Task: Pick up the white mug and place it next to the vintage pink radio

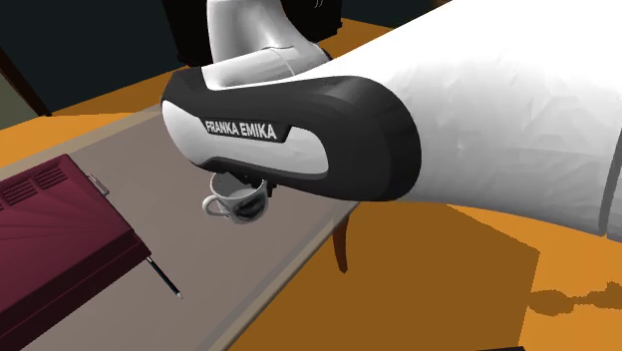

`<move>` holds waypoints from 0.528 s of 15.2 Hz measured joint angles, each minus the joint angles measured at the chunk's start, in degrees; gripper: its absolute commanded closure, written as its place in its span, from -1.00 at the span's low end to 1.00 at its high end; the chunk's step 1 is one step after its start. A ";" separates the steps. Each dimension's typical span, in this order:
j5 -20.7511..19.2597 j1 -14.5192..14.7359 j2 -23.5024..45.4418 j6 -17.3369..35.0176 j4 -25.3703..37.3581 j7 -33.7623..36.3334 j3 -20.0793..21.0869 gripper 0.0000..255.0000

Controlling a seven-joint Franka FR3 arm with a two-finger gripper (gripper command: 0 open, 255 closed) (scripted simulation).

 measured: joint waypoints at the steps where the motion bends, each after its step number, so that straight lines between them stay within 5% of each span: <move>1: -0.04 0.05 0.09 -0.78 0.86 0.10 0.04 1.00; 8: 0.45 -0.08 -0.90 -6.31 5.50 -0.39 -0.08 1.00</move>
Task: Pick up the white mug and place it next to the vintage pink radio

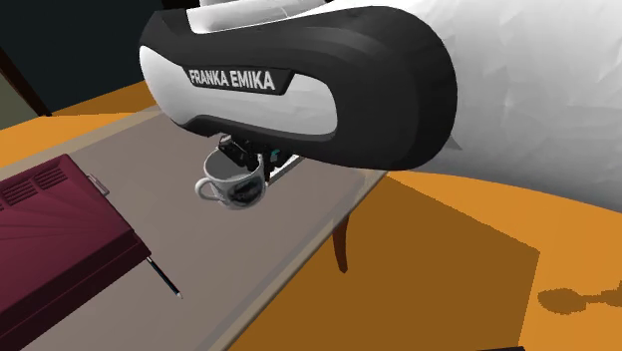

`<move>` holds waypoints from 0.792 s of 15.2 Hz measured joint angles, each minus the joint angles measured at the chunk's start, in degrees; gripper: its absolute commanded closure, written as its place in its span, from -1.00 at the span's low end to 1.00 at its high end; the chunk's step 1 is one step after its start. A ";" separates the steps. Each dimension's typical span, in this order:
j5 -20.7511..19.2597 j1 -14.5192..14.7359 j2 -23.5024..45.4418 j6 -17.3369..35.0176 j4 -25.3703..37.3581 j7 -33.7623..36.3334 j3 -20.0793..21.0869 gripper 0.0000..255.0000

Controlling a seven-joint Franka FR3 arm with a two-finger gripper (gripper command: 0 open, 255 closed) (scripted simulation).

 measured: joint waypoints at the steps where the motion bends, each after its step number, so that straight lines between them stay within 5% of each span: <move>1: 0.04 -0.01 -0.07 -0.64 0.57 -0.03 -0.01 1.00; 6: 0.02 0.28 -0.16 -3.70 3.54 0.53 0.29 1.00; 12: -1.29 3.92 1.00 -4.35 5.03 8.17 4.07 1.00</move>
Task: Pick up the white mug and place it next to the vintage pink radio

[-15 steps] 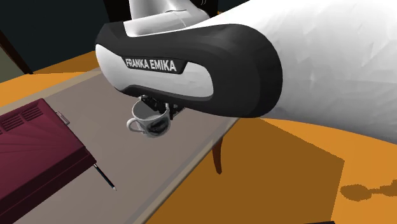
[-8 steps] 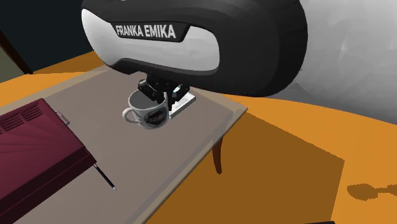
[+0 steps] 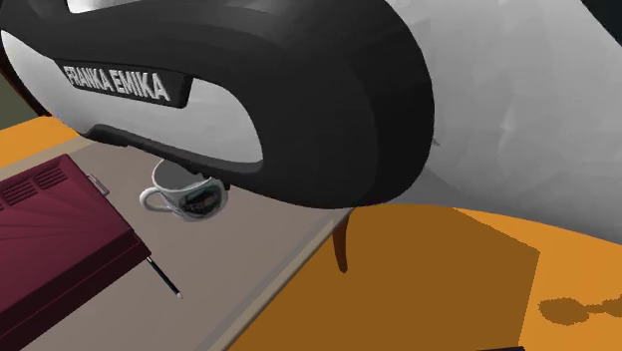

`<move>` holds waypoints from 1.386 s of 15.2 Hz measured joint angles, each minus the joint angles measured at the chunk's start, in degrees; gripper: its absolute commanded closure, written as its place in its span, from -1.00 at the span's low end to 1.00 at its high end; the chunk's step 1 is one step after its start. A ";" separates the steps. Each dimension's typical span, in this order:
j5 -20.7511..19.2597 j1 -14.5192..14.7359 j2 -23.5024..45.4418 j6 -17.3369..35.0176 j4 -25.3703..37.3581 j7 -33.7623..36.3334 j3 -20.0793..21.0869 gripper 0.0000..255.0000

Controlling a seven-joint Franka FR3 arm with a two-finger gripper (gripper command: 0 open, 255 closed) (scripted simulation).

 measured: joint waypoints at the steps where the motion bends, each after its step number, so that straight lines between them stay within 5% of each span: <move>1: -0.25 0.76 0.13 0.19 -0.13 1.55 0.74 1.00; 12: -7.30 10.61 9.21 -3.23 9.83 19.02 7.72 1.00; 21: -17.02 24.35 23.51 -10.53 27.72 32.09 9.74 1.00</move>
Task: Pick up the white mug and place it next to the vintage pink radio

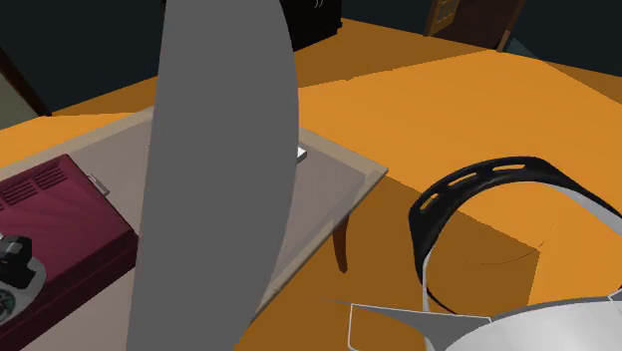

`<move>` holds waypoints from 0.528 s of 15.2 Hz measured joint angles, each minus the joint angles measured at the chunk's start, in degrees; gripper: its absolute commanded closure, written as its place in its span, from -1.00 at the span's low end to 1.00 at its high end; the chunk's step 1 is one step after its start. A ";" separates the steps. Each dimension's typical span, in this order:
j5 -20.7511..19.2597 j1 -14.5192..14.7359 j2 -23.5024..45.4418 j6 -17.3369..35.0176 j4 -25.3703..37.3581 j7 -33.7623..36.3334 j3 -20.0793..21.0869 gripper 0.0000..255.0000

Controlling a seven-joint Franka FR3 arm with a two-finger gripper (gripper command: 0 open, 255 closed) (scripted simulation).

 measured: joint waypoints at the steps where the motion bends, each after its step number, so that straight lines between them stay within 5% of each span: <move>1: -1.32 2.05 2.29 -1.05 3.00 1.06 -0.19 1.00; 4: -4.74 8.93 8.55 -4.82 12.32 4.27 -0.84 1.00; 8: -5.50 10.23 10.00 -3.91 12.53 5.49 -1.08 1.00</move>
